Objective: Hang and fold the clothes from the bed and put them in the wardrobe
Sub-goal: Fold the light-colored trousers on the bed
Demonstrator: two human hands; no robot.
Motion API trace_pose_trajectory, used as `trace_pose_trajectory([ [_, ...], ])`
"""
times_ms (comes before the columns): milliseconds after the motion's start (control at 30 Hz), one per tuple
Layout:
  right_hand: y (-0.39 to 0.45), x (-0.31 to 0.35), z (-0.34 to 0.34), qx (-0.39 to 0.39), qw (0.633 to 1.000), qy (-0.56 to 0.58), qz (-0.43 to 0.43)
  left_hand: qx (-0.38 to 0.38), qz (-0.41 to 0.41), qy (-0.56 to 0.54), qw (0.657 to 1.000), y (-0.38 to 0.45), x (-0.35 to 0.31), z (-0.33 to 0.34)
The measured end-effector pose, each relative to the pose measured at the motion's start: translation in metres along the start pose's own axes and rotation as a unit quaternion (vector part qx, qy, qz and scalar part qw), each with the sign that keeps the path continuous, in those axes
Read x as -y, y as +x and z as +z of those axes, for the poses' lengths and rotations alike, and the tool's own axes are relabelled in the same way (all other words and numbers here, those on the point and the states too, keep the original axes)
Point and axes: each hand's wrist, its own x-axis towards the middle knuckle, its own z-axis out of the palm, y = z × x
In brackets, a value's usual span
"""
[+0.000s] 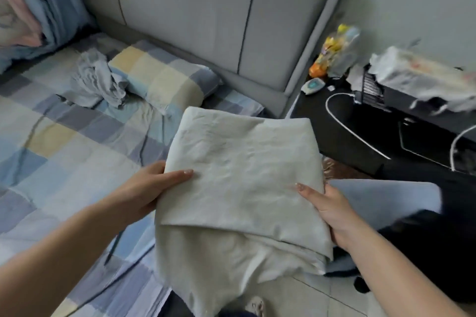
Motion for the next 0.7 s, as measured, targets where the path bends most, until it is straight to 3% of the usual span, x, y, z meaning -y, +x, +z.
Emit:
trace_pose_trajectory([
  [233, -0.133, -0.015, -0.128, -0.146, 0.984, 0.088, -0.054, 0.151, -0.006, 0.08, 0.985, 0.002, -0.02, 0.161],
  [500, -0.278, -0.079, -0.282, -0.349, 0.923, 0.151, -0.059, 0.308, -0.038, 0.141, 0.94, -0.016, 0.021, 0.391],
  [700, -0.38, -0.136, -0.377, -0.463, 0.865, 0.188, -0.052, 0.441, -0.056, 0.21, 0.871, -0.043, 0.073, 0.547],
])
